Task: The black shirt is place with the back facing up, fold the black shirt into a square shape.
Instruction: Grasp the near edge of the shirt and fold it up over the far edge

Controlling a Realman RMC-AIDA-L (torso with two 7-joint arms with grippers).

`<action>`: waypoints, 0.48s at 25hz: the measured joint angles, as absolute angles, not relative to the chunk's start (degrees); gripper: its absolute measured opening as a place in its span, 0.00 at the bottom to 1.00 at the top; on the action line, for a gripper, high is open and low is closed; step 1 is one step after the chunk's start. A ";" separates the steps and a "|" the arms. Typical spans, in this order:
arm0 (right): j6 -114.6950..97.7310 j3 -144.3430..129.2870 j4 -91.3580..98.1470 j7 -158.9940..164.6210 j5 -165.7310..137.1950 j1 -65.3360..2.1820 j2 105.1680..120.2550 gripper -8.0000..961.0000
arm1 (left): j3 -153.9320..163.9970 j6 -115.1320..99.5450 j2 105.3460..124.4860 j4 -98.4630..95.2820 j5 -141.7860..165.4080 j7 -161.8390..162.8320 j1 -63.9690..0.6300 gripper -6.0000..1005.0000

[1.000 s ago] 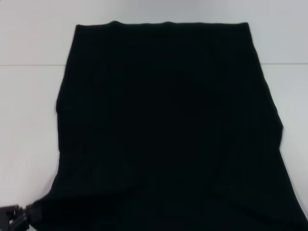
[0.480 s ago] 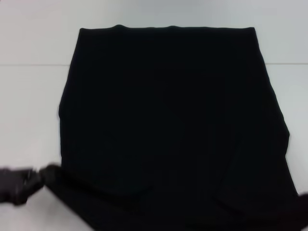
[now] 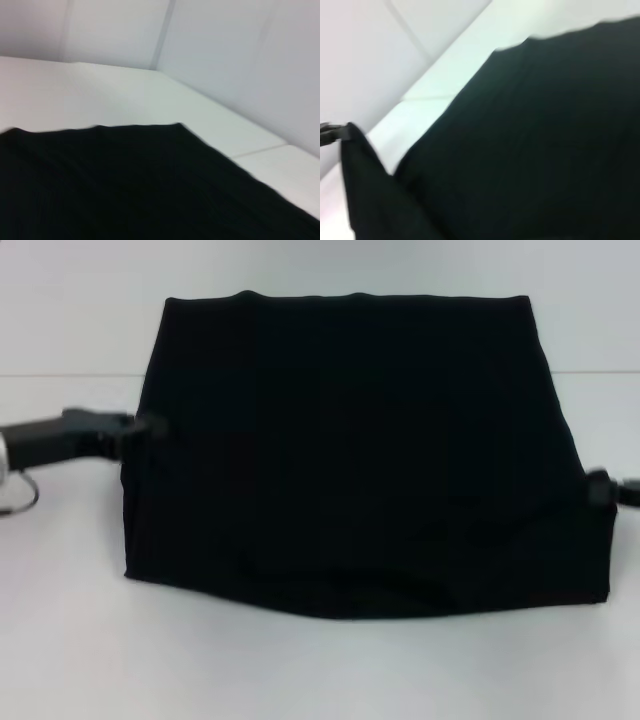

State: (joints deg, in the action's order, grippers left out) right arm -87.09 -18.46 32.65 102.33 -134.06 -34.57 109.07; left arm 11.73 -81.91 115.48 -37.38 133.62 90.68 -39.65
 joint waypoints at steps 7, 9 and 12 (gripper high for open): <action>-69.52 -18.91 26.60 105.33 -134.18 -43.47 108.57 0.07 | 13.57 -67.27 115.05 -34.94 133.22 94.09 -44.90 0.06; -64.77 -19.62 24.35 106.00 -134.24 -45.82 108.29 0.07 | 13.61 -63.98 114.69 -33.73 133.19 94.18 -46.40 0.06; -57.31 -20.72 22.16 107.19 -134.21 -48.89 108.47 0.07 | 13.63 -60.06 114.13 -31.89 133.17 94.19 -48.36 0.06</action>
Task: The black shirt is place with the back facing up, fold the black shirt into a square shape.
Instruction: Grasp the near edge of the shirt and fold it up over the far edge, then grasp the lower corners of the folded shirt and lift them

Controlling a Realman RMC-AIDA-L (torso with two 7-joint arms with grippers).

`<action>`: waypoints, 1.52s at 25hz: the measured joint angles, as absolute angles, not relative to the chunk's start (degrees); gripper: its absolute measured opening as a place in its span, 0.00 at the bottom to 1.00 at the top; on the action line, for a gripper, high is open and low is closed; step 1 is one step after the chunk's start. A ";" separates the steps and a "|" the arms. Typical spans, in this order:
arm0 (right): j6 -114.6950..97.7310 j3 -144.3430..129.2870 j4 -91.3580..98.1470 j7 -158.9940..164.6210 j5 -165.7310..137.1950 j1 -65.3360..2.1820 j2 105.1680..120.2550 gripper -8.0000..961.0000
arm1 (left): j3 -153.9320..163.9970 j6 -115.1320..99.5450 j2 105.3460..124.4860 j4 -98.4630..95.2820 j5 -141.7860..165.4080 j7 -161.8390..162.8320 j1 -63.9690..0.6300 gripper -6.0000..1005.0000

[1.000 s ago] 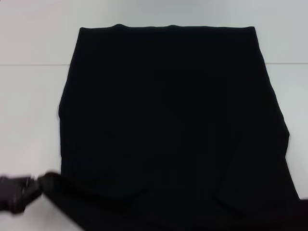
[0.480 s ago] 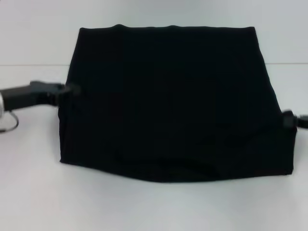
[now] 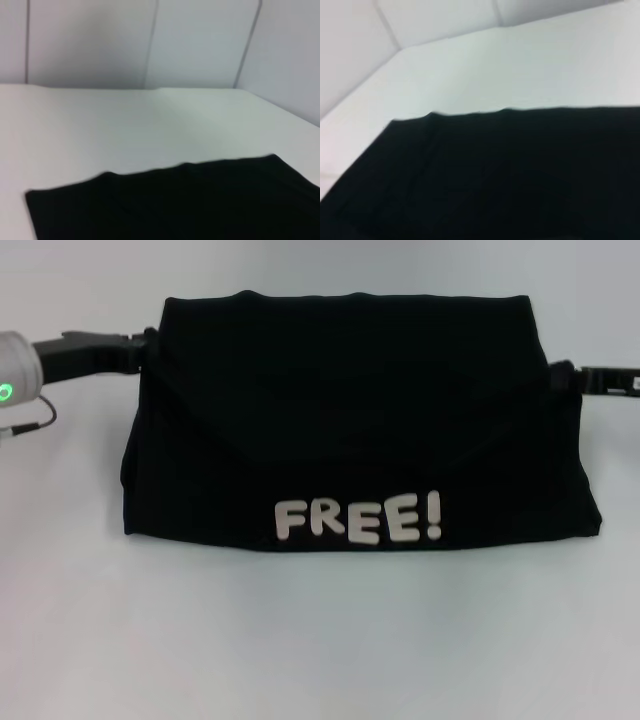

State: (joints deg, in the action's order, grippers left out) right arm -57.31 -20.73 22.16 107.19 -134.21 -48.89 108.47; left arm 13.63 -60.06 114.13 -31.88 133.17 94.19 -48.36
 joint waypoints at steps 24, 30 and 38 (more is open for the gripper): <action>-36.61 -21.38 17.69 104.60 -131.40 -52.17 115.35 0.07 | 24.86 -36.81 116.83 -23.68 133.55 91.41 -51.58 0.07; -36.17 -21.36 18.82 104.30 -130.40 -51.38 116.10 0.20 | 28.46 -33.87 117.43 -24.14 133.59 91.38 -51.29 0.14; -39.72 -21.34 23.75 100.21 -120.58 -48.22 116.85 0.55 | 29.08 -34.05 118.70 -30.18 133.64 94.24 -49.54 0.40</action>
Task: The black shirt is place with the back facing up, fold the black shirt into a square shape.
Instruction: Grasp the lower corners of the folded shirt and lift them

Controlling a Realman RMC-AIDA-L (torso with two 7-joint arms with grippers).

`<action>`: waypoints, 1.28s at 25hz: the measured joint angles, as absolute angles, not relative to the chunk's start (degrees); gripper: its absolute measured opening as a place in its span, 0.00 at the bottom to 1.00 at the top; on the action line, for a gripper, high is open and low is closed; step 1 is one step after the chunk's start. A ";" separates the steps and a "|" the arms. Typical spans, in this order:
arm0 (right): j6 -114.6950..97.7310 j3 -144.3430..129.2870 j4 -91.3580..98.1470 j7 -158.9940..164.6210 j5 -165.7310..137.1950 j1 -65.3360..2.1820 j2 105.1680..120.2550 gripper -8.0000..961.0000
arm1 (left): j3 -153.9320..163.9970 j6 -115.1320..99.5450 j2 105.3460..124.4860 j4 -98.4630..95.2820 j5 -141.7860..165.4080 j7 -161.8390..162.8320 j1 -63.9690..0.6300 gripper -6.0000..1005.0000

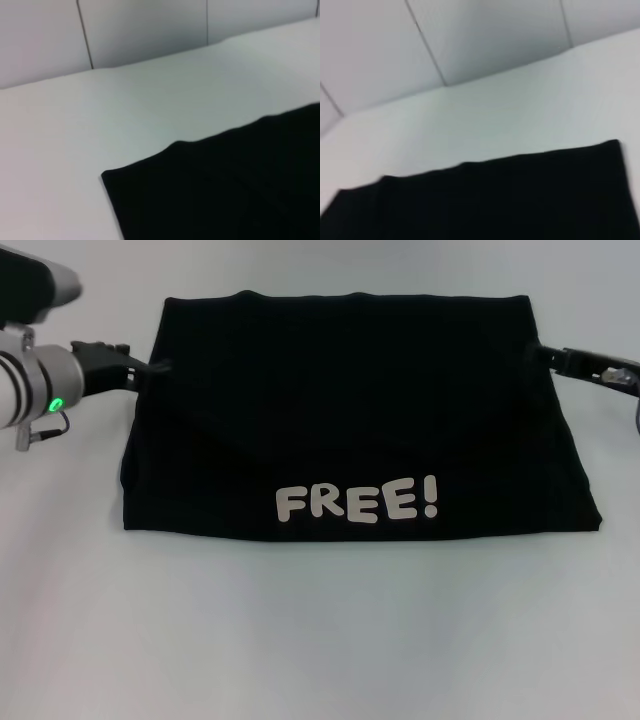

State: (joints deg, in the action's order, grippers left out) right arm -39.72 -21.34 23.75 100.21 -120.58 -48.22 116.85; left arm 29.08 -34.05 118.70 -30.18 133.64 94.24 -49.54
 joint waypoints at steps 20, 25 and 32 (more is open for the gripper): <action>-65.22 -20.83 27.67 102.76 -119.01 -38.28 112.88 0.75 | 35.91 -70.31 123.83 -57.59 133.26 101.86 -26.80 0.92; -64.32 -21.03 27.65 102.75 -119.00 -38.23 113.32 0.75 | 38.70 -67.30 123.84 -54.55 133.71 99.66 -26.99 0.92; -64.27 -20.91 27.28 102.82 -119.00 -38.06 113.37 0.74 | 40.55 -62.08 123.81 -52.05 135.07 99.78 -27.35 0.92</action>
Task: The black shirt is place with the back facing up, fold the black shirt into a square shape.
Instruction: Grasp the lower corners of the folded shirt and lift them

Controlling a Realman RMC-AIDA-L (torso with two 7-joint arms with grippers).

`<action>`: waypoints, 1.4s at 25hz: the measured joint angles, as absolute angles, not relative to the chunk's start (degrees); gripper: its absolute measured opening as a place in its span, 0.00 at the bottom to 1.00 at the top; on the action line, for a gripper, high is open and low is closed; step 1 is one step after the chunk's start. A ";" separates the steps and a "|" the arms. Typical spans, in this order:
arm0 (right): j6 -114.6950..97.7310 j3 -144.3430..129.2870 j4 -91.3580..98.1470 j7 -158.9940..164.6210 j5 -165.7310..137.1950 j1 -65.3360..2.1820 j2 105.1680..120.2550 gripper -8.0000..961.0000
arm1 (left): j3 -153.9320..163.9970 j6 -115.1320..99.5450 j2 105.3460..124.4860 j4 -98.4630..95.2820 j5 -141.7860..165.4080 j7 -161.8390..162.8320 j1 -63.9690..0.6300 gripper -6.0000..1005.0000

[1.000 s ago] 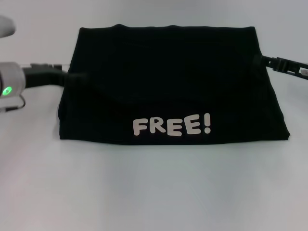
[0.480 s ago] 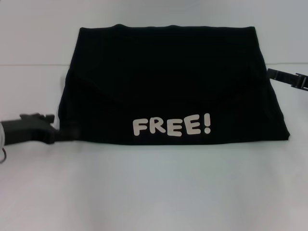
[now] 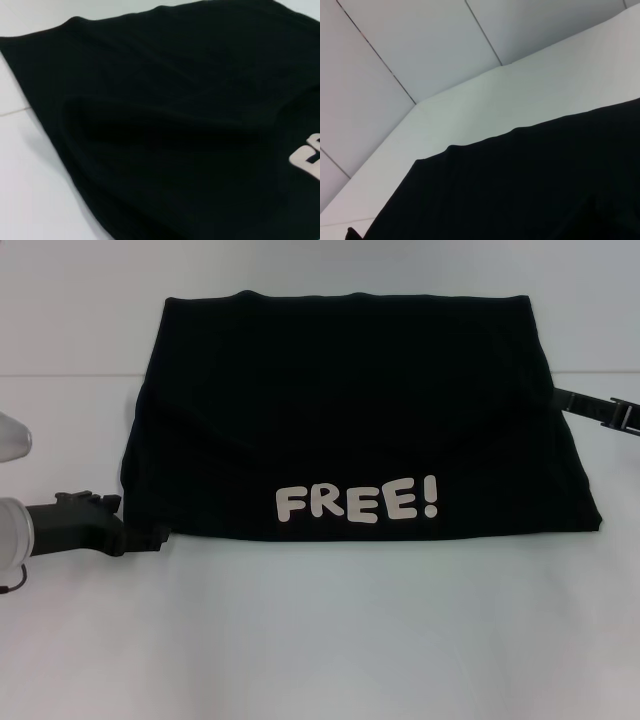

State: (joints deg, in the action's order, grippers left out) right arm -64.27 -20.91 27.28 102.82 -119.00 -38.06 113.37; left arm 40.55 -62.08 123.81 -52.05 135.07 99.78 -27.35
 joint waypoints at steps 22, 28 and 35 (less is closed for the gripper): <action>-64.34 -21.27 27.68 103.61 -119.22 -37.37 113.36 0.74 | 42.86 -61.52 123.50 -51.03 135.12 99.74 -28.20 0.50; -64.34 -21.36 27.69 103.61 -119.89 -36.89 112.93 0.74 | 42.89 -61.43 123.30 -50.94 135.12 100.07 -28.55 0.35; -64.72 -21.54 27.91 103.93 -122.44 -36.30 112.15 0.74 | 42.71 -61.21 123.20 -50.94 135.10 100.17 -28.66 0.10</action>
State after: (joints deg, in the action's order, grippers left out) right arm -64.72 -21.54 27.91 103.93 -122.44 -36.30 112.15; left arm 42.71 -61.21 123.20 -50.94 135.10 100.17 -28.66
